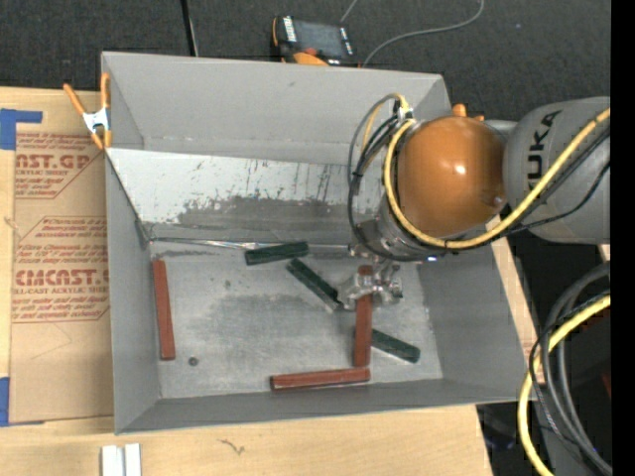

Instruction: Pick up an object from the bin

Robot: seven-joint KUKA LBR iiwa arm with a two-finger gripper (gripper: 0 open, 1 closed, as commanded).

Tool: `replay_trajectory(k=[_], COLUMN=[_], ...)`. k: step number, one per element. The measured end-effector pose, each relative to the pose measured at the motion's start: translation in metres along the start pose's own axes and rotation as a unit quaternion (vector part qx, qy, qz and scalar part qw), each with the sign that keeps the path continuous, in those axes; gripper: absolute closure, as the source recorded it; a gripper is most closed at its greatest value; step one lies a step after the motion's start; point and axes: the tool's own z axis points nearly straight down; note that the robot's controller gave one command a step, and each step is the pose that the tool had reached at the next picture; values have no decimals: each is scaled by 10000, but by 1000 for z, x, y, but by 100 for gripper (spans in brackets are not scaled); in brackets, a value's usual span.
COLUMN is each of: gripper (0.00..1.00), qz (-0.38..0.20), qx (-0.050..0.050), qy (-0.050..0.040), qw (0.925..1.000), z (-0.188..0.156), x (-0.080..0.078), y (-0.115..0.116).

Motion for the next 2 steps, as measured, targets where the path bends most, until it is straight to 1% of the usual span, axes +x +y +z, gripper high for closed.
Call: replay_trajectory(k=[1, 2], gripper=[100, 100], qz=[31, -154], qx=[-9, -6], qy=[-6, -2], qw=[10000, 9999], z=[-11, -24], x=[-1, -8], y=[10, 5])
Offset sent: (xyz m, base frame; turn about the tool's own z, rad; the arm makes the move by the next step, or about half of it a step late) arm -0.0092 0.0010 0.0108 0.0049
